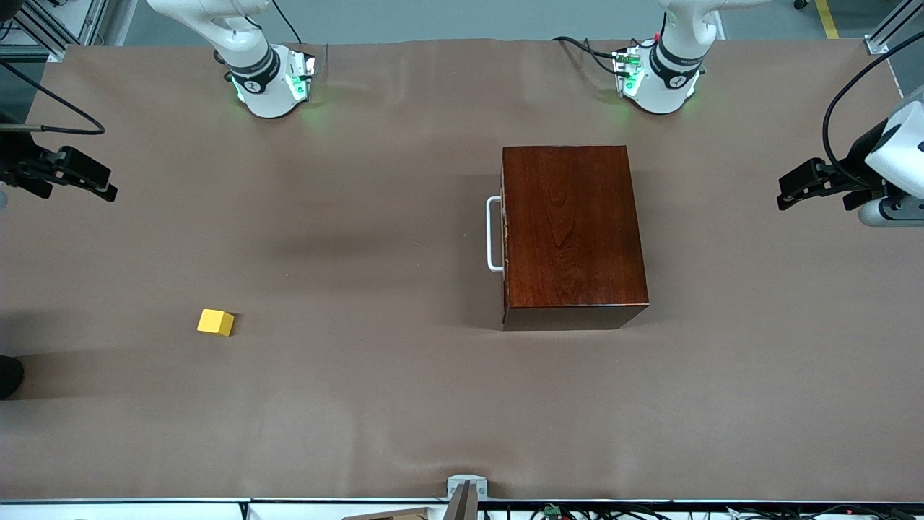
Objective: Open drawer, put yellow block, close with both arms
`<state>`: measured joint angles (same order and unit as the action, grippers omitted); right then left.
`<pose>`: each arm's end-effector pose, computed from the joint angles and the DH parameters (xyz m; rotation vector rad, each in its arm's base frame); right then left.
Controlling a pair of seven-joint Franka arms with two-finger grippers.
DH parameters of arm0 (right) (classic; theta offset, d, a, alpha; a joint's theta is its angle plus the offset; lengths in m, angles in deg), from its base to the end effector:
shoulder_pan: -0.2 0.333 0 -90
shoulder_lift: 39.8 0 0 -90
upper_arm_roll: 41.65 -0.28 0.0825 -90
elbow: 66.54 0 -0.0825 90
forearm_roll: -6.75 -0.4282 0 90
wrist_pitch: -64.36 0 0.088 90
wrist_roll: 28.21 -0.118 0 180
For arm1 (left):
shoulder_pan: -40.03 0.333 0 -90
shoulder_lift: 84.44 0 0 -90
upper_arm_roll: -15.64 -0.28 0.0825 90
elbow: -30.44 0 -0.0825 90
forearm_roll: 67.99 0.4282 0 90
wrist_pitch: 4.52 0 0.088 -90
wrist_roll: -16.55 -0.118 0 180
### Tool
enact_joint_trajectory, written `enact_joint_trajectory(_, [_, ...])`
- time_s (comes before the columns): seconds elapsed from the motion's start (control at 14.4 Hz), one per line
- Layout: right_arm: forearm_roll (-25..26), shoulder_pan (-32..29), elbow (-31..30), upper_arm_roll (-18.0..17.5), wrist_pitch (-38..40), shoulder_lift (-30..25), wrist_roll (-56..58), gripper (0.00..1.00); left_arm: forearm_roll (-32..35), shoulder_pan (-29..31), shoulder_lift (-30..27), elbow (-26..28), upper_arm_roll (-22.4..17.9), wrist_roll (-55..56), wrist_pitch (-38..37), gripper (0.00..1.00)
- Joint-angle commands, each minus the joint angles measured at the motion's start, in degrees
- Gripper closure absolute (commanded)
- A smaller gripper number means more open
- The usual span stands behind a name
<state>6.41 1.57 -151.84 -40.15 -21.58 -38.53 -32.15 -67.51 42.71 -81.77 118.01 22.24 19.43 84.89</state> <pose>0.5979 -0.0005 0.6001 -3.1346 0.1108 0.0175 0.6089 -0.0394 0.5705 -3.1375 0.0283 0.0219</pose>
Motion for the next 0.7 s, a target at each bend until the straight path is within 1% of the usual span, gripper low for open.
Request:
enact_joint_trajectory(0.0, [0.7,0.3,0.05,-0.01,-0.2,0.04,-0.19,0.0,-0.3,-0.13,-0.73,0.93,-0.09,0.46,-0.2,0.0])
enact_joint_trajectory(0.07, [0.78,0.21,0.05,-0.01,-0.2,-0.05,-0.19,0.0,-0.3,-0.39,-0.22,0.07,-0.18,0.37,-0.2,0.0])
enact_joint_trajectory(0.42, [0.87,-0.23,0.05,-0.01,-0.2,0.04,-0.19,0.0,-0.3,-0.57,-0.21,-0.2,-0.18,0.55,-0.29,0.0])
enact_joint_trajectory(0.63, [0.78,-0.23,0.05,-0.01,-0.2,0.04,-0.19,0.0,-0.91,-1.18,-0.21,-0.29,0.6,0.29,-0.38,0.0])
